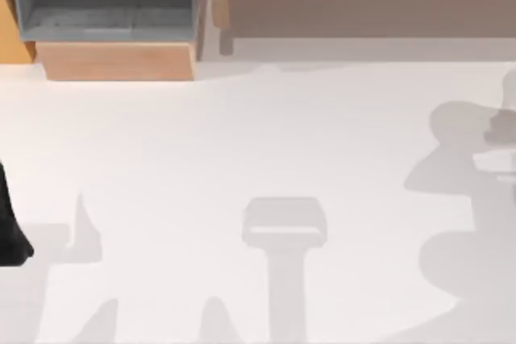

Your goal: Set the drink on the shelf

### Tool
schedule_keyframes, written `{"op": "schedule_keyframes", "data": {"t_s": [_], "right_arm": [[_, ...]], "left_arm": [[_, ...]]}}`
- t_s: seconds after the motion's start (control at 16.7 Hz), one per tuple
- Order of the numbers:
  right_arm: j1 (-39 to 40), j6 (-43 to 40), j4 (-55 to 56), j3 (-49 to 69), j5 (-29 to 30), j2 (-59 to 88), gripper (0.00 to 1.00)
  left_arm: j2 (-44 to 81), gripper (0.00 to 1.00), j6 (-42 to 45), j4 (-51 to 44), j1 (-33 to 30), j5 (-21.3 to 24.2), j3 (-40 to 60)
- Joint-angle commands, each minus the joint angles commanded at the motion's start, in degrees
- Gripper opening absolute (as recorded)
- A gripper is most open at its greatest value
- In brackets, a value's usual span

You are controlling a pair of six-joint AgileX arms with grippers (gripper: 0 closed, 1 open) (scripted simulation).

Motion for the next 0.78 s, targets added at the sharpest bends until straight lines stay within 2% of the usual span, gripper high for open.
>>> {"op": "schedule_keyframes", "data": {"t_s": [0.78], "right_arm": [[-0.07,0.10,-2.18,-0.02,-0.05,-2.17,0.00]], "left_arm": [[0.00,1.00,0.00,0.00,0.00,0.00,0.00]]}}
